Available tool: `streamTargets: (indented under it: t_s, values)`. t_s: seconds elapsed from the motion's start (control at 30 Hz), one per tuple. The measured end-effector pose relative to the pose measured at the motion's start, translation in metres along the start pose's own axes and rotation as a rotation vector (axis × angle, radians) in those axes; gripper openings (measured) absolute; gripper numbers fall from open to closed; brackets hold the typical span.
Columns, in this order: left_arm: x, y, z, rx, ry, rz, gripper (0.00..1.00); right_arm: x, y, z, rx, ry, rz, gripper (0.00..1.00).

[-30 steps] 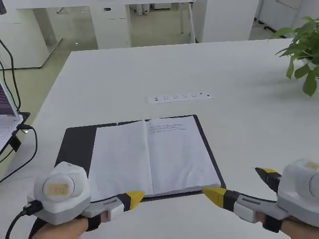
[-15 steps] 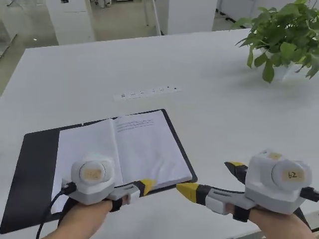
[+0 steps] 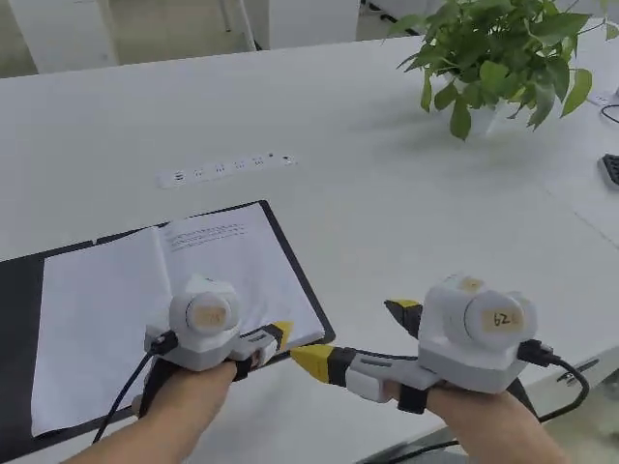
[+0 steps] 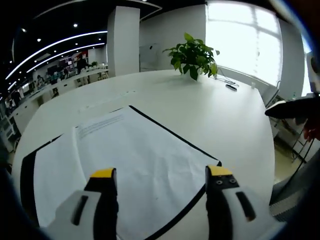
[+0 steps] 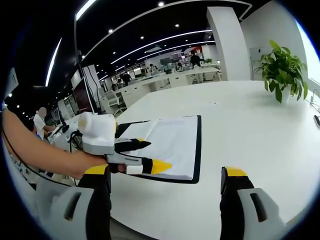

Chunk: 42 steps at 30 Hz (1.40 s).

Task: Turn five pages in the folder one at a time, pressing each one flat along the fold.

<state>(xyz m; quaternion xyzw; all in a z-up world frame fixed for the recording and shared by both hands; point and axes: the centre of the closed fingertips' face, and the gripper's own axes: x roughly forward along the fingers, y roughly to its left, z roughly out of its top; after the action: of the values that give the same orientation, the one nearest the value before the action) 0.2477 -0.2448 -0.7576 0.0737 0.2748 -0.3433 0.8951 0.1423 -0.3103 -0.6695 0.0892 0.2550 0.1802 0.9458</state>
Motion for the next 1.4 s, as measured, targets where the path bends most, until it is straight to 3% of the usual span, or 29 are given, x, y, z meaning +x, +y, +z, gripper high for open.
streamTargets:
  t_s: [0.17, 0.27, 0.33, 0.53, 0.93, 0.97, 1.0, 1.03, 1.27, 1.33, 1.4]
  values:
    - [0.009, -0.003, -0.010, 0.026, 0.030, 0.033, 0.67, 0.002, -0.002, 0.001, 0.007, -0.001, 0.003, 0.90]
    - [0.012, 0.000, -0.023, 0.070, 0.077, 0.060, 0.59, 0.003, -0.002, -0.001, 0.011, 0.006, 0.006, 0.90]
    - [0.012, 0.000, -0.023, 0.058, 0.054, 0.065, 0.56, 0.004, -0.002, -0.001, 0.013, 0.007, 0.010, 0.90]
    - [0.012, -0.007, -0.022, 0.068, 0.035, 0.039, 0.41, 0.007, -0.002, -0.003, 0.012, 0.015, 0.018, 0.90]
    - [0.012, -0.005, -0.023, 0.065, -0.011, 0.034, 0.37, 0.009, -0.003, -0.001, 0.011, 0.018, 0.017, 0.88]
    - [0.012, -0.008, -0.023, 0.064, -0.011, 0.019, 0.31, 0.009, -0.003, -0.001, 0.010, 0.018, 0.019, 0.88]
    - [0.011, -0.003, -0.022, 0.101, -0.011, 0.050, 0.25, 0.009, -0.002, -0.001, 0.010, 0.017, 0.019, 0.88]
    - [0.012, -0.005, -0.023, 0.081, -0.012, 0.036, 0.24, 0.009, -0.003, -0.001, 0.008, 0.017, 0.019, 0.88]
    - [0.012, -0.006, -0.023, 0.088, -0.014, 0.033, 0.20, 0.011, -0.003, -0.002, 0.002, 0.024, 0.024, 0.88]
    - [0.013, -0.008, -0.023, 0.107, -0.012, 0.033, 0.10, 0.012, -0.002, -0.001, 0.004, 0.024, 0.032, 0.87]
    - [0.014, -0.007, -0.023, 0.104, -0.013, 0.042, 0.09, 0.013, -0.001, -0.001, 0.000, 0.023, 0.033, 0.87]
